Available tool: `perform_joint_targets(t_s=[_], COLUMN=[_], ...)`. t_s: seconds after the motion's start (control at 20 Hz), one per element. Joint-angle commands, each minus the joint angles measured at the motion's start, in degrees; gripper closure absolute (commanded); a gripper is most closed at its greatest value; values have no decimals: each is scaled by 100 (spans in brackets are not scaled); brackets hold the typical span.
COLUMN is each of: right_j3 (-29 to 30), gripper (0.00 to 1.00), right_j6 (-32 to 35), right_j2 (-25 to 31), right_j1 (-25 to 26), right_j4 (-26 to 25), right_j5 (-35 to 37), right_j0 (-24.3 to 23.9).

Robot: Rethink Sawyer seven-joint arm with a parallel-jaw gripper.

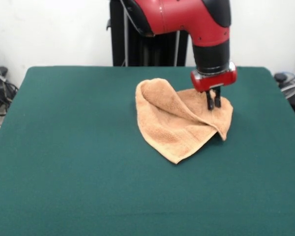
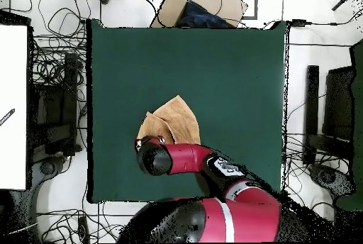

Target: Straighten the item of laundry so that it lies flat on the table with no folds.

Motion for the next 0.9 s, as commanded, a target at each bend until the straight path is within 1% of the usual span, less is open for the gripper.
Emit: perform_joint_targets(t_s=[0.05,0.45,0.65,0.75,0.9], right_j3=[515,835,1020,1137,1204], gripper=[100,100,100,100,100], right_j6=[1286,1371,1342,1310,1255], right_j2=[541,725,632,696,798], right_j1=[-285,-1150,-1980,-2234,-2207], right_j4=[343,695,994,1122,1178], right_j5=[68,307,818,983,895], right_j0=[-43,-44,98,50,-40])
